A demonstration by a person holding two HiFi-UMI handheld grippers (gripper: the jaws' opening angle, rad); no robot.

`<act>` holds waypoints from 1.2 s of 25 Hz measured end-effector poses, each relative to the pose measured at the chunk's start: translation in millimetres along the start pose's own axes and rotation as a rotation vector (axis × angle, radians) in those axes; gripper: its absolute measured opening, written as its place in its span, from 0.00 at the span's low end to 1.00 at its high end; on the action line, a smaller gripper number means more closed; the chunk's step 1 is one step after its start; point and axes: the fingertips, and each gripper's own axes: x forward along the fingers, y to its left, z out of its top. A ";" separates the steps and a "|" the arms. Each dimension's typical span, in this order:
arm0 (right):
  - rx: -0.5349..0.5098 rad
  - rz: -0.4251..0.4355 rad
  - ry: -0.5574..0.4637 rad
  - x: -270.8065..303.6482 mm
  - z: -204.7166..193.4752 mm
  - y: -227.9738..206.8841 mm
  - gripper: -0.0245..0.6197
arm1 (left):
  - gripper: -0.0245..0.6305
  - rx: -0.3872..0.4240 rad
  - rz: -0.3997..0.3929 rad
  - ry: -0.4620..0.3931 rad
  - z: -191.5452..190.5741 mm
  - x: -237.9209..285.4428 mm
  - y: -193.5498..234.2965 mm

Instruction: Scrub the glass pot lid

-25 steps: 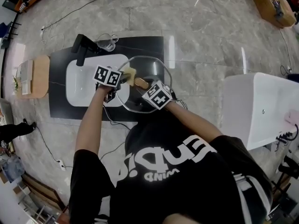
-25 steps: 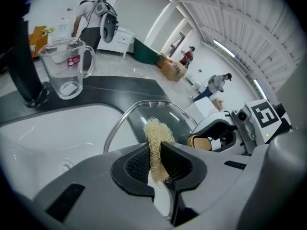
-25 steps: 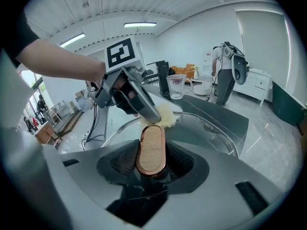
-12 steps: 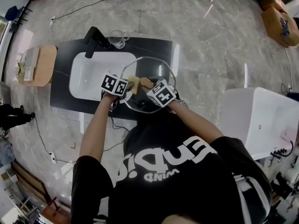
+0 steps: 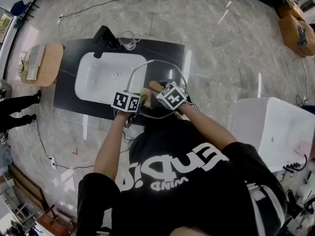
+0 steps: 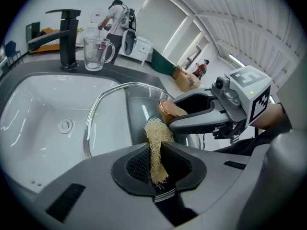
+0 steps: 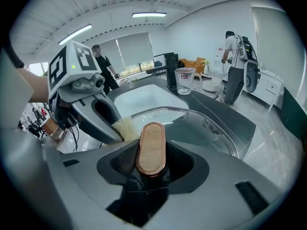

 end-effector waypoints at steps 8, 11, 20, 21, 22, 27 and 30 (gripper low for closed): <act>-0.009 0.014 0.011 0.6 0.2 0.6 0.31 | 0.12 -0.122 0.037 -0.090 -6.2 2.4 -13.5; -0.006 0.021 0.012 0.7 0.2 0.8 0.31 | 0.12 -0.132 0.030 -0.078 -9.9 4.1 -19.7; -0.005 0.053 0.035 -1.1 -1.4 0.8 0.31 | 0.12 -0.181 -0.037 -0.077 -18.3 19.0 -46.9; -0.006 0.051 0.035 -0.7 -1.0 0.8 0.31 | 0.12 -0.180 -0.039 -0.074 -18.6 19.8 -47.9; -0.007 0.049 0.035 -0.2 -0.7 0.7 0.31 | 0.12 -0.178 -0.036 -0.072 -18.4 20.3 -48.1; -0.007 0.044 0.037 0.2 -1.6 -0.1 0.31 | 0.12 -0.194 -0.045 -0.085 -16.8 26.8 -57.2; -0.011 0.046 0.037 0.6 -1.2 1.1 0.31 | 0.12 -0.210 -0.040 -0.096 -16.5 28.9 -60.9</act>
